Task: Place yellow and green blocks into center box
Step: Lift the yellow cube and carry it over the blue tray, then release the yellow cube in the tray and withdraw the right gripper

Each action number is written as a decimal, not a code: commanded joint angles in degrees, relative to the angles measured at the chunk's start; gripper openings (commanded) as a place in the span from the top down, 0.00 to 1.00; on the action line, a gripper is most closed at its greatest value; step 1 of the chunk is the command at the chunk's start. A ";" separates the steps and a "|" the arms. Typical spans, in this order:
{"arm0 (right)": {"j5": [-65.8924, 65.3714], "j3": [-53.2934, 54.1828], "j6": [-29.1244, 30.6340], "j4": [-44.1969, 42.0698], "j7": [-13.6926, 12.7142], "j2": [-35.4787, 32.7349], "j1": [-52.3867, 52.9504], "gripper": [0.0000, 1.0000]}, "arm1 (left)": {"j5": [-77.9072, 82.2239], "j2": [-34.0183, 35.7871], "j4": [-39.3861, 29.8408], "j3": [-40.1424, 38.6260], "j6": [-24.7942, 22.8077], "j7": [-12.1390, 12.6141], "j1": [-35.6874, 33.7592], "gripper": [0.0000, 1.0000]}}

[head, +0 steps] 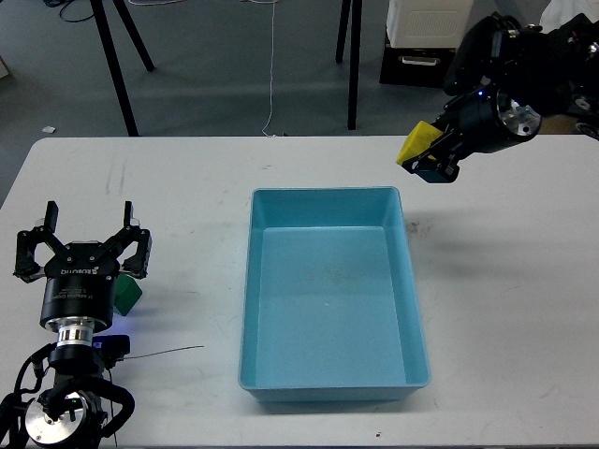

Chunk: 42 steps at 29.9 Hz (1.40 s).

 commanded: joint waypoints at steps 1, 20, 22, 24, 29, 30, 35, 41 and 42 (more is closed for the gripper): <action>0.51 -3.32 0.10 -0.13 0.00 5.74 1.49 0.88 | 0.00 0.00 0.08 -0.09 0.00 0.00 -0.14 0.00; 1.57 -11.41 0.28 -5.22 0.00 24.38 -5.36 0.87 | 0.00 0.00 0.00 -0.26 0.44 0.00 -2.51 0.00; 1.57 -11.59 0.28 -6.19 0.00 25.35 -6.33 0.86 | 0.00 0.00 0.00 -0.35 0.53 0.00 -2.77 0.00; 1.57 -11.68 0.28 -7.07 0.00 26.49 -7.21 0.84 | 0.00 0.00 0.08 -0.35 0.53 0.00 -2.95 0.00; 1.74 -11.68 0.19 -9.00 0.00 27.11 -8.97 0.53 | 0.00 0.00 0.08 -0.35 0.53 0.00 -3.30 0.00; 1.92 -11.68 0.19 -9.27 0.00 27.11 -9.06 0.44 | 0.00 0.00 0.08 -0.35 0.53 0.00 -3.30 0.00; 4.90 -11.59 0.19 -10.93 0.00 27.11 -8.97 0.04 | 0.09 0.00 0.08 -0.35 0.61 0.00 -3.39 0.00; 5.96 -11.07 -0.25 -11.29 0.00 26.76 -8.10 0.03 | 0.96 0.00 0.44 0.00 0.61 0.27 -5.41 0.00; 6.05 -10.89 -0.34 -11.20 0.00 26.15 -7.83 0.03 | 1.58 0.61 0.44 0.00 0.70 0.27 -5.85 0.00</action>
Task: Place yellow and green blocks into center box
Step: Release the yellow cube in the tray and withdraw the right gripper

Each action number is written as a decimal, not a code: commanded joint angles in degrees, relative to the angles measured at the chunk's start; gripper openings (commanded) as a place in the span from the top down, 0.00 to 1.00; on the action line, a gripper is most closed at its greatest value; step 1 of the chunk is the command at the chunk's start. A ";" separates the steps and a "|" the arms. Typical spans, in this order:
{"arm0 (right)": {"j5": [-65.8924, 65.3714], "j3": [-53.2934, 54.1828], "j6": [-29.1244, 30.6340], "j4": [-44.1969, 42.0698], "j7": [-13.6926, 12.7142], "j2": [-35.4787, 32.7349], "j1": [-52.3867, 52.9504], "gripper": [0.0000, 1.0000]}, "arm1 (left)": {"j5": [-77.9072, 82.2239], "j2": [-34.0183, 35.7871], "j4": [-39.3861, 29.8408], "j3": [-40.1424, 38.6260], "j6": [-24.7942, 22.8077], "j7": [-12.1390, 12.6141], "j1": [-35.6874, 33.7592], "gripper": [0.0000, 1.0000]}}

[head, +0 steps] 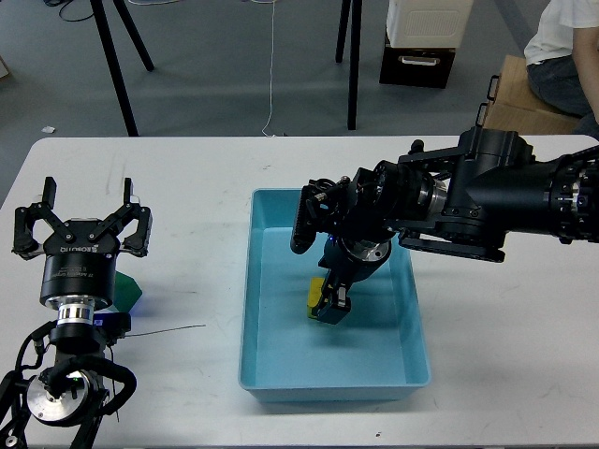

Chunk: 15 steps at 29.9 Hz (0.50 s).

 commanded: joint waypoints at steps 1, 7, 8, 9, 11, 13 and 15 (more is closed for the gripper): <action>0.18 1.17 -0.47 0.15 0.00 -1.99 1.23 0.03 | 1.98 2.09 0.10 0.04 0.14 0.10 -1.47 0.00; 3.52 14.25 -0.56 -0.29 0.00 -8.50 2.12 0.03 | 12.51 13.60 0.28 -0.31 0.41 0.19 -6.04 0.00; 4.13 17.41 -0.56 -0.20 0.00 -9.11 1.94 0.03 | 14.36 16.06 0.37 -0.31 0.76 0.36 -6.92 0.00; 4.92 21.53 -0.56 -0.20 0.00 -9.81 1.59 0.03 | 16.03 18.87 0.80 -0.31 1.54 0.89 -8.14 0.00; 6.94 29.00 -0.56 -0.11 0.00 -10.26 0.11 0.03 | 17.10 23.71 2.29 0.04 3.91 0.98 -11.04 0.00; 9.14 36.13 -0.56 -0.11 0.00 -9.91 -2.18 0.03 | 17.63 28.02 3.79 0.22 5.85 0.98 -13.94 0.00; 10.55 42.89 -0.64 -0.03 0.00 -9.30 -3.94 0.03 | 17.89 32.67 6.59 0.30 7.17 0.98 -17.02 0.00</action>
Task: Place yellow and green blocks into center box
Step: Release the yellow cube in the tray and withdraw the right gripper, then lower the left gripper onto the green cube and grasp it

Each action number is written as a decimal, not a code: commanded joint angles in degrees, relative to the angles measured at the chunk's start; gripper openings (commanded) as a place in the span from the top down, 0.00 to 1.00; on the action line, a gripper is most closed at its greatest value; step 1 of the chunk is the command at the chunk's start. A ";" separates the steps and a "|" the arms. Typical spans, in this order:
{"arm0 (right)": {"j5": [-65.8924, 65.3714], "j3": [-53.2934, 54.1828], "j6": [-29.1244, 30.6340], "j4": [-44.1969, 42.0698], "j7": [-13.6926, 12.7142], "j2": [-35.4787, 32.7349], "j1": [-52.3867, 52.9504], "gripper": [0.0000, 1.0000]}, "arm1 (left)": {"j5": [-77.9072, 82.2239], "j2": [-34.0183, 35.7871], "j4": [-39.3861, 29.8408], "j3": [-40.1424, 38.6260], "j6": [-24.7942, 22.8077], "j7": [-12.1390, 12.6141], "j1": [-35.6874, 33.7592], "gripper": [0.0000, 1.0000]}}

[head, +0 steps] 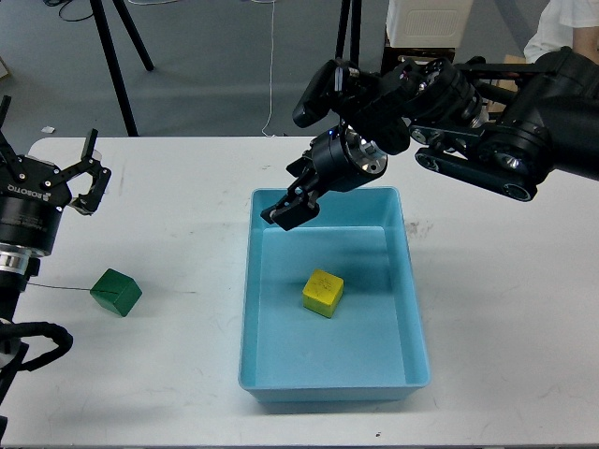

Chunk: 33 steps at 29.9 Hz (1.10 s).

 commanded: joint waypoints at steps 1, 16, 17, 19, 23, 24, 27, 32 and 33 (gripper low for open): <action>2.53 12.57 -0.07 0.13 0.01 1.35 -3.36 0.03 | 0.76 8.77 5.44 0.37 1.90 -0.06 -5.35 0.00; 17.99 38.52 -16.23 1.53 0.01 1.89 -19.00 0.03 | 67.33 20.57 14.34 4.07 -17.67 -14.17 -17.75 0.00; 18.26 40.54 -16.76 2.75 0.01 0.92 -21.01 0.03 | 73.21 20.14 14.17 4.07 -17.67 -14.17 -17.84 0.00; 18.26 43.97 -16.95 6.69 -0.04 -1.09 -25.40 0.03 | 82.63 18.47 13.90 4.07 -17.67 -14.17 -17.93 0.00; 18.35 49.95 -16.95 16.45 -0.22 -6.98 -35.95 0.03 | 95.57 16.26 10.92 7.04 -10.43 -14.17 -17.49 0.00; 18.44 51.53 -17.03 19.00 -0.48 -8.65 -38.93 0.03 | 98.03 16.35 10.04 8.97 -8.67 -14.17 -17.40 0.00; 18.70 56.27 -17.21 25.24 -0.74 -13.13 -47.20 0.03 | 100.43 17.40 8.11 15.21 -7.60 -14.17 -17.84 0.00; 19.49 66.02 -17.30 33.86 -0.74 -16.13 -61.17 0.03 | 101.75 25.75 5.03 29.96 -9.44 -14.17 -22.30 0.00; 19.49 67.79 -17.38 34.83 -0.74 -16.14 -63.64 0.03 | 102.27 26.02 5.02 33.47 -10.05 -14.17 -24.41 0.00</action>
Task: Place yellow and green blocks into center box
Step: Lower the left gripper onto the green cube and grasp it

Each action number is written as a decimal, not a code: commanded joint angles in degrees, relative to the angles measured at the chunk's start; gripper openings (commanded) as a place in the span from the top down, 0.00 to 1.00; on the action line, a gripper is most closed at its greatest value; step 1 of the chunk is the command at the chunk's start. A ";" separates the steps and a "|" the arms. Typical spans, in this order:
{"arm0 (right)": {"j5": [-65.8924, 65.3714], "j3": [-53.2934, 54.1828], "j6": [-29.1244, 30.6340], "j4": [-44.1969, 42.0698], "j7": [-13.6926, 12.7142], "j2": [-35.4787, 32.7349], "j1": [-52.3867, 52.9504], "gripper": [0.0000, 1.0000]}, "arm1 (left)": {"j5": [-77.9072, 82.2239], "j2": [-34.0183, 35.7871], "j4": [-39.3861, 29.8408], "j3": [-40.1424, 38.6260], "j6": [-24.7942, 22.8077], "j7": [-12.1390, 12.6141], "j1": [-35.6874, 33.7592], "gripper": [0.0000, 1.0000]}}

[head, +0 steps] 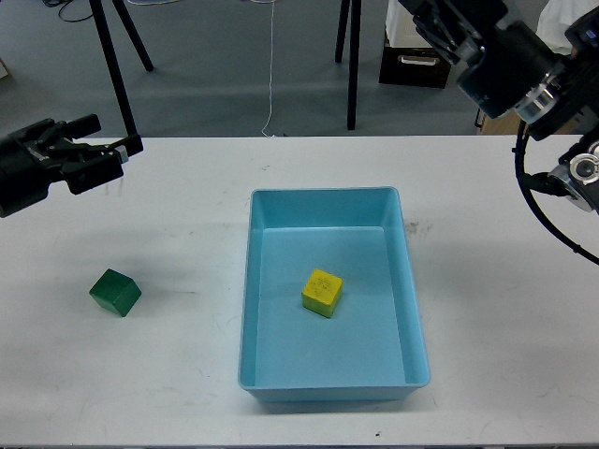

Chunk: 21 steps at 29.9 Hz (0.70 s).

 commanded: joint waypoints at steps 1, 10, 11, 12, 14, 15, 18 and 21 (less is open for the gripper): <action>0.30 7.04 -0.08 4.73 0.00 -0.75 -10.18 0.02 | 1.72 3.24 -1.01 13.51 -2.35 0.02 -7.28 0.00; 4.86 13.65 -9.83 5.71 0.00 0.92 -24.44 0.02 | 6.12 3.51 -0.13 36.93 -7.37 0.02 -21.89 0.00; 6.44 14.17 -10.35 5.53 0.00 0.75 -25.32 0.02 | 6.12 3.42 0.30 37.11 -7.63 0.02 -21.72 0.00; 8.02 14.79 -10.62 5.36 0.00 0.66 -26.20 0.03 | 6.12 3.07 1.09 37.19 -7.72 0.02 -21.63 0.00; 10.74 15.75 -10.71 5.18 0.00 0.40 -27.52 0.02 | 6.56 2.90 3.37 37.20 -7.72 0.02 -21.54 0.00; 11.80 15.93 -10.80 5.00 0.09 0.31 -28.22 0.02 | 6.82 2.81 4.43 37.20 -7.72 0.02 -21.54 0.00; 12.95 16.02 -10.80 4.48 0.26 0.31 -29.63 0.02 | 6.91 2.37 6.19 37.28 -7.72 0.02 -21.37 0.00; 13.04 15.94 -10.89 3.60 0.35 0.75 -30.42 0.02 | 7.28 1.93 9.09 37.63 -7.72 0.02 -21.28 0.00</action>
